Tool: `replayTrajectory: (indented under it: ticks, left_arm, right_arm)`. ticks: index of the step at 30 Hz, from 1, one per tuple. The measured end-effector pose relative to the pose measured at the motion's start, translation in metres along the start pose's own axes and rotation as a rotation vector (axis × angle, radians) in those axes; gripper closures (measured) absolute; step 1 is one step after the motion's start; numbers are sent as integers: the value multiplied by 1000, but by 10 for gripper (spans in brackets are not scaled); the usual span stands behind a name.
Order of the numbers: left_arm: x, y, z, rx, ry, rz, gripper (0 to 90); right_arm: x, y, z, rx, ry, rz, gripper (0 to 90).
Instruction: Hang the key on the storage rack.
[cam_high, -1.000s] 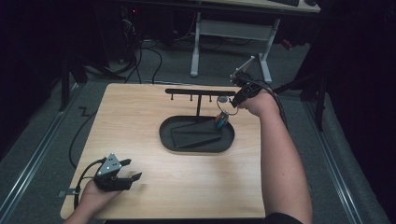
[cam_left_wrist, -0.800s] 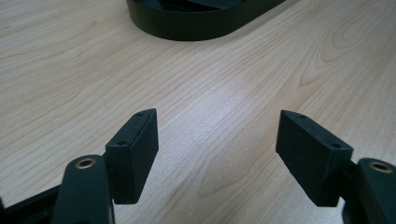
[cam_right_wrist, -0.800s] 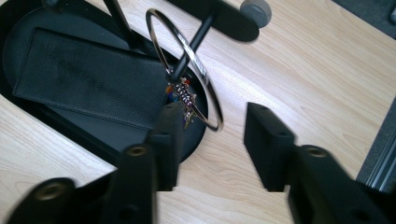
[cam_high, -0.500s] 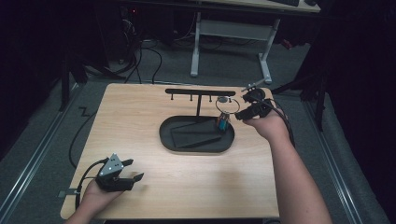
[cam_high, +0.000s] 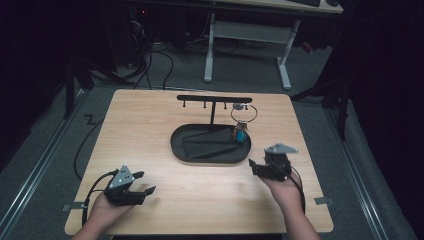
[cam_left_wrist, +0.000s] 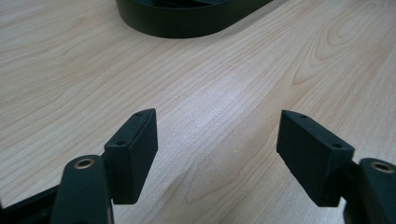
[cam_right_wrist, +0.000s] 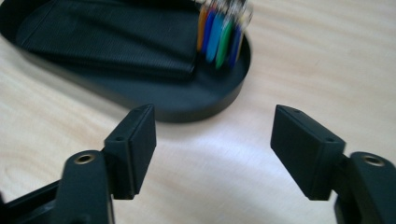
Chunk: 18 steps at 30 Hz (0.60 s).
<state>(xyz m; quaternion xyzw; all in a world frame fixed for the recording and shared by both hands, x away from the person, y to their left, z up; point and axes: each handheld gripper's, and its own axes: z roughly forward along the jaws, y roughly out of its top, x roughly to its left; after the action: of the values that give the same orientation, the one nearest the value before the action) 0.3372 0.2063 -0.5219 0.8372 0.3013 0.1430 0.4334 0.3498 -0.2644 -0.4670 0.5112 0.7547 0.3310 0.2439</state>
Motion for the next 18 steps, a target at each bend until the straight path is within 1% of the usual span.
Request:
replayTrajectory:
  ticks: [2,3,5,6,8,10,11,13,16,18]
  left_arm:
    - [-1,0,1,-2,0,-1,296]
    - [-1,0,1,0,-3,-1,295]
    - [-2,0,2,5,-4,1,295]
    - [-2,-1,2,4,-5,-1,295]
    - [-1,-1,3,-3,-9,-14,295]
    - [-2,0,3,-5,-10,-18,295]
    - [-2,0,3,-2,-11,-16,294]
    - [-3,0,3,-5,-10,-14,294]
    - [-4,0,2,-7,-13,-11,292]
    - [-4,0,1,-12,-11,-10,291]
  right_arm:
    - [5,-29,2,-46,7,30,302]
    - [7,-41,3,-57,4,33,295]
    - [13,-57,3,-65,9,43,285]
    - [15,-67,2,-78,6,40,285]
    - [18,-70,-3,-71,13,28,282]
    - [21,-68,-12,-109,-10,-3,282]
    - [21,-68,-13,-116,-14,-4,282]
    - [21,-71,-13,-120,-16,9,282]
    - [16,-73,-11,-117,-11,16,282]
    - [14,-74,-10,-118,-6,39,282]
